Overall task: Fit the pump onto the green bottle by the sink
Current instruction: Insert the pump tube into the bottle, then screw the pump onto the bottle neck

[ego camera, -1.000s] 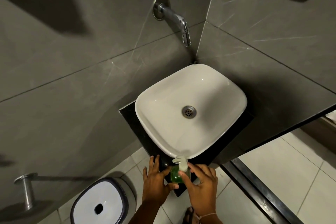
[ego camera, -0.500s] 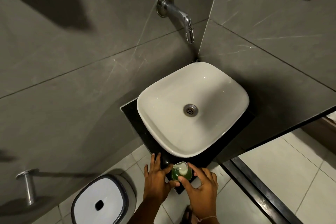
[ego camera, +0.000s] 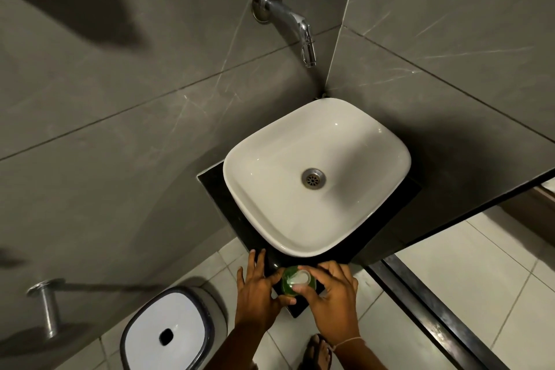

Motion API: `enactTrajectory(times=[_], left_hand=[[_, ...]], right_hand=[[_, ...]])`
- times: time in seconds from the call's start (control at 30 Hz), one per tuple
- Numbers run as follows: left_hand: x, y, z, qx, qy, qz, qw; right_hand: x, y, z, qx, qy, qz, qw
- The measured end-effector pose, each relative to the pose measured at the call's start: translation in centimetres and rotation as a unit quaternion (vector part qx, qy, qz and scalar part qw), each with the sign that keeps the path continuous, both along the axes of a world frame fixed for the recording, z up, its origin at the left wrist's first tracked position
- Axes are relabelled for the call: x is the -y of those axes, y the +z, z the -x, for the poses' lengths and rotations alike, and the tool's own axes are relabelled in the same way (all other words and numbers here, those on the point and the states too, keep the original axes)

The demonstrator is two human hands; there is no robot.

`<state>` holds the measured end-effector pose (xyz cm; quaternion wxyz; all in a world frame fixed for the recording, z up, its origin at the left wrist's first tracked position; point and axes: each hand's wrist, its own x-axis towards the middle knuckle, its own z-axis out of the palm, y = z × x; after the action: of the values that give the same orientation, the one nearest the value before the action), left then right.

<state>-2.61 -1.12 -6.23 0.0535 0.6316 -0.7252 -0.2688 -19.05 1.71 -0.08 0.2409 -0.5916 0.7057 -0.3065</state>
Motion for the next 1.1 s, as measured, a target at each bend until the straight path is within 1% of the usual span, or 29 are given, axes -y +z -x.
enactTrajectory(times=[0.13,0.23,0.33,0.4,0.6,0.67,0.77,1.0,1.1], left_hand=[[-0.1,-0.1,0.1,0.009,-0.004,0.003,1.0],[-0.1,-0.2,0.2,0.023,0.001,-0.01,1.0],[0.1,0.0,0.1,0.019,-0.006,-0.017,1.0],[0.1,0.3,0.2,0.012,-0.008,-0.022,1.0],[-0.1,0.5,0.4,0.013,0.009,-0.024,1.0],[-0.1,0.5,0.4,0.013,0.009,-0.025,1.0],[-0.1,0.6,0.3,0.016,0.002,-0.027,1.0],[-0.1,0.5,0.5,0.03,0.008,-0.019,0.999],[-0.2,0.4,0.5,0.034,0.006,-0.016,0.999]], right_hand=[[-0.2,-0.4,-0.8,-0.033,-0.043,-0.006,0.999],[-0.2,-0.1,-1.7,-0.007,-0.087,-0.031,0.996],[-0.3,0.1,-1.7,0.013,-0.069,-0.029,0.997],[-0.4,0.1,-1.3,0.011,-0.048,-0.018,0.999],[0.4,0.4,-2.2,-0.017,-0.1,-0.039,0.994],[0.1,0.2,-2.0,-0.007,-0.092,-0.041,0.995],[-0.6,-0.1,-1.1,0.001,-0.048,-0.036,0.998],[0.0,0.2,-1.6,-0.003,-0.088,-0.03,0.996],[-0.4,0.0,-1.4,0.01,-0.071,-0.036,0.997]])
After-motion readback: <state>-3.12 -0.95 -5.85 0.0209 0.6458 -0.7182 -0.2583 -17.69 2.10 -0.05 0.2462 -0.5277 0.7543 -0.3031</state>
